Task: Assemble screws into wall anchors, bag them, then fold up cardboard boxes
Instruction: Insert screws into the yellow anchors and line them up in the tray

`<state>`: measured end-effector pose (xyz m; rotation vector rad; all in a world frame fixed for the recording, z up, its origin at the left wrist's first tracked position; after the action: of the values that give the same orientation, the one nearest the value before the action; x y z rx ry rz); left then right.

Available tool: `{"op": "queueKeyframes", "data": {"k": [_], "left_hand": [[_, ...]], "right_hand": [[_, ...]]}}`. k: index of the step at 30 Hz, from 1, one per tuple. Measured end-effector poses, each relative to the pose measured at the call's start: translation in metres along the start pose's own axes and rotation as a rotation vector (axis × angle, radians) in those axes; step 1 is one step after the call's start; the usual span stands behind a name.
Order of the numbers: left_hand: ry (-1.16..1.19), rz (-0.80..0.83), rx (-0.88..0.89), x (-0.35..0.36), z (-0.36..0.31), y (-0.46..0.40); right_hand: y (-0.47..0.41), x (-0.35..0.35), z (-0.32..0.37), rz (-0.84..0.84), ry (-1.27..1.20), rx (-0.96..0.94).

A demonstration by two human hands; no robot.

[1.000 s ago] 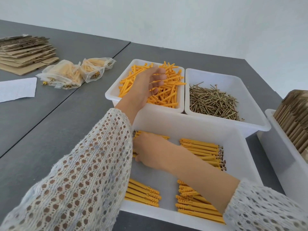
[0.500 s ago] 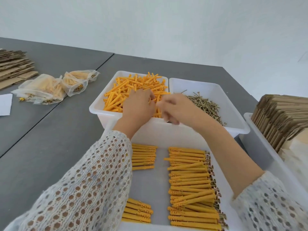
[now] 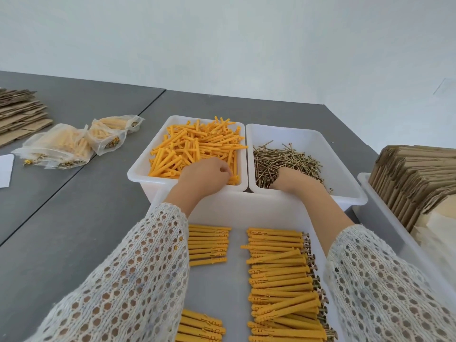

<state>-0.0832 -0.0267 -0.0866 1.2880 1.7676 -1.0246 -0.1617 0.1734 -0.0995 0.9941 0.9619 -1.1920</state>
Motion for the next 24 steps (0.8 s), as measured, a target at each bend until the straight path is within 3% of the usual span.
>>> {"op": "queueKeyframes", "data": {"k": [4, 8, 11, 16, 19, 21, 24], "left_hand": [[0.066, -0.065, -0.001, -0.001, 0.001, 0.0], [-0.03, 0.061, 0.032, -0.001, 0.0, -0.001], [-0.023, 0.06, 0.053, 0.001, 0.001, -0.002], [0.125, -0.085, 0.096, 0.002, 0.002, -0.001], [0.25, -0.266, 0.167, -0.002, 0.0, 0.003], [0.305, -0.39, 0.194, -0.005, -0.001, 0.007], [0.307, -0.451, 0.242, -0.006, -0.004, 0.01]], "right_hand": [[-0.003, 0.0, 0.0, -0.004, 0.048, 0.004], [-0.007, 0.004, 0.002, -0.019, 0.05, -0.06], [-0.01, 0.006, 0.003, -0.031, 0.051, -0.061], [-0.019, 0.001, 0.002, -0.096, 0.068, -0.071], [-0.019, -0.003, -0.001, -0.153, -0.028, -0.037], [-0.016, -0.01, -0.001, -0.295, -0.177, -0.013], [0.002, -0.027, 0.0, -0.724, -0.421, 0.047]]}}
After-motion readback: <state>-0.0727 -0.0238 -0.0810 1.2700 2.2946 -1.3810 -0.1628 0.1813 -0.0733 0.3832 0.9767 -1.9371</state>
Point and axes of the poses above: each hand's wrist, its own y-axis away from the middle knuckle, its own x-axis out of the palm, z = x × y, the point moved 3 cm from there along -y, towards the middle knuckle, and after that the axes turned 13 degrees about -z, right-handed, at the moved point
